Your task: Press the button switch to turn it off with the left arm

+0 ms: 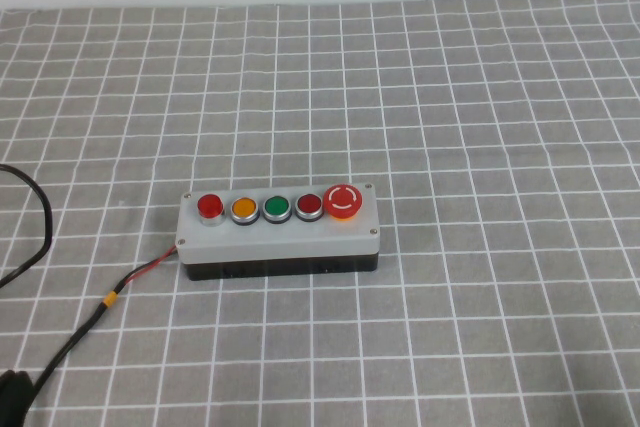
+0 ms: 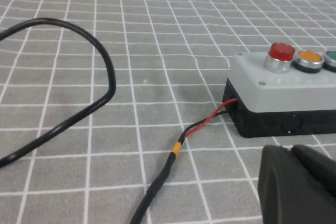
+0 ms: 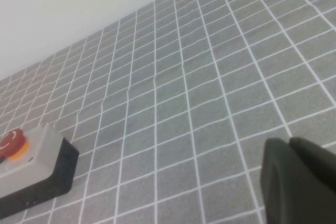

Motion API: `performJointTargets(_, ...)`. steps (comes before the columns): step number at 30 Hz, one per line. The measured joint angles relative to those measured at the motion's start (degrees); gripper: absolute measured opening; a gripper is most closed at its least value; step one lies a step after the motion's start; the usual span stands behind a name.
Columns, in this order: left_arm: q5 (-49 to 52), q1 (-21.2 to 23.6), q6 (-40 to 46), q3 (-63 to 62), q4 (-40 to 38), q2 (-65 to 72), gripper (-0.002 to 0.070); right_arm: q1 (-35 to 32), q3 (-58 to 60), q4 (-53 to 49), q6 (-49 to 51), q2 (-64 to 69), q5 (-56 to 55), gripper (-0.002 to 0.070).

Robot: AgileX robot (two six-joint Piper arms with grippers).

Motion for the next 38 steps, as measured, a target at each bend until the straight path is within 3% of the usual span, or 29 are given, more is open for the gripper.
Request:
performJointTargets(8,6.9,0.1,-0.1,0.1,-0.5,-0.7,-0.0003,0.0,0.0,0.0,0.0,0.0,0.0,-0.0017)
performJointTargets(38,7.1,0.1,-0.2,0.1,-0.8,-0.7,-0.0003,0.0,0.0,0.0,0.0,0.0,0.0,-0.0017)
